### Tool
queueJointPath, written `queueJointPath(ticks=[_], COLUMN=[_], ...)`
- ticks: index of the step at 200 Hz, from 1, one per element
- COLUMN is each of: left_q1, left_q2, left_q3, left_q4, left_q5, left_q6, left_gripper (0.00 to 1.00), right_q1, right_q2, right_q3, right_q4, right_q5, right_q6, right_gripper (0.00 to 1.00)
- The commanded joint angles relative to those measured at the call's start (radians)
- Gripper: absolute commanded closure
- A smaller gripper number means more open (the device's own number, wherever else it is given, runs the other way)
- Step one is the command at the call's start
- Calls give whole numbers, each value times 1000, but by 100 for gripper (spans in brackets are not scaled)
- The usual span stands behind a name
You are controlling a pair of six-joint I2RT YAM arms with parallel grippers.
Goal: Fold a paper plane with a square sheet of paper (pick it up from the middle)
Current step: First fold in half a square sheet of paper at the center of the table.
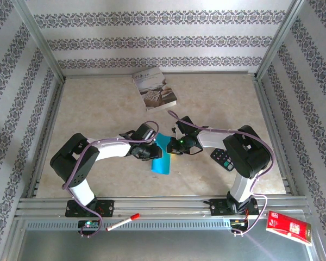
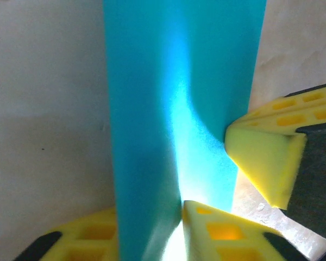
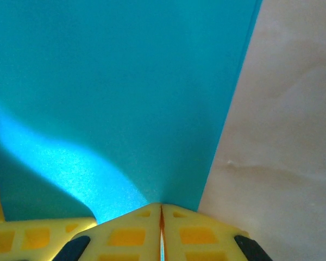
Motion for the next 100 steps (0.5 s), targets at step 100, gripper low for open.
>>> queueJointPath(ticks=[100], left_q1=[-1], left_q2=[-20], left_q3=[38], left_q4=[-172], left_q5=[-111], left_q6=[83], left_gripper=[59], right_q1=[13], right_q2=[52], right_q3=[-49], right_q4=[-29], right_q5=[66], right_q6=[-7], right_gripper=[92])
